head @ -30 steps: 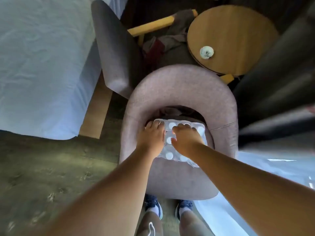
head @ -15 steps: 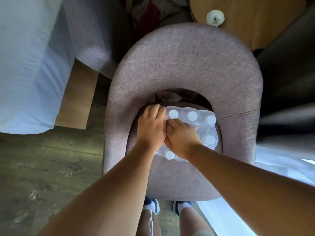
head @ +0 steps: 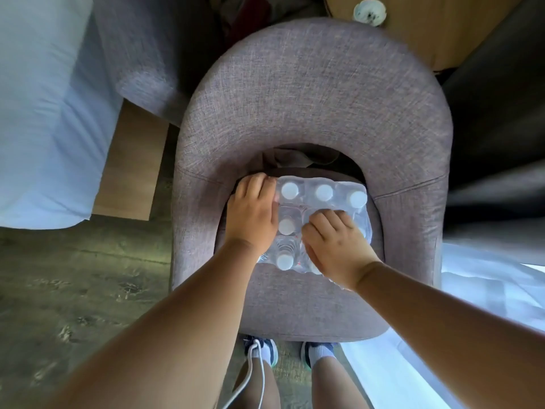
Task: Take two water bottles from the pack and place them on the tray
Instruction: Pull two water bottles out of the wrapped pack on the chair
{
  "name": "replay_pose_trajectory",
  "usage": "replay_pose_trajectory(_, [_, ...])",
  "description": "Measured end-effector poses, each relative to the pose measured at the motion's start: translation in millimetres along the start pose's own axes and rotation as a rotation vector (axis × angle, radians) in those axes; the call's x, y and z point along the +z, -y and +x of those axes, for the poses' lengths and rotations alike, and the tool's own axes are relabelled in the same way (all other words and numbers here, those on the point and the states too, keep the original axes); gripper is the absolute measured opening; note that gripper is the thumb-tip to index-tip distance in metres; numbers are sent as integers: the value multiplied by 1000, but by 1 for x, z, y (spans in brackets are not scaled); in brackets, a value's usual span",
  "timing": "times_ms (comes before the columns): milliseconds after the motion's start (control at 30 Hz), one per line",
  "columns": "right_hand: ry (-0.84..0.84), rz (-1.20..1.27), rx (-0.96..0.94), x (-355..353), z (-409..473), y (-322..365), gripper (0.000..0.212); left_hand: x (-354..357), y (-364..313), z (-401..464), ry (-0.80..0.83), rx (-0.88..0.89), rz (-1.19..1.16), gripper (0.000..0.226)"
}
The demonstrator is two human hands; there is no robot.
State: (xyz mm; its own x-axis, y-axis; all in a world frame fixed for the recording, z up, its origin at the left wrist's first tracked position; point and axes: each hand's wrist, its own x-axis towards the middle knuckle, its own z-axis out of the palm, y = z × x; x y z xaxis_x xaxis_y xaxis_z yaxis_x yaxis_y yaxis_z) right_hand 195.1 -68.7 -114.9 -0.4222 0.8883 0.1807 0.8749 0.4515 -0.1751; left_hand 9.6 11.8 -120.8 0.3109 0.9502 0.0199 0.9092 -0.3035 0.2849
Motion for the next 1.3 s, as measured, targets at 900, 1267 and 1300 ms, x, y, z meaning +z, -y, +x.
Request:
replay_pose_trajectory(900, [60, 39, 319, -19, 8, 34, 34, 1, 1, -1, -29, -29, -2, 41])
replay_pose_trajectory(1267, [297, -86, 382, 11, 59, 38, 31, 3, 3, -1, -28, -23, -51, 44])
replay_pose_trajectory(1300, [279, -76, 386, 12, 60, 38, 31, 4, 3, -2, -33, -18, -47, 43])
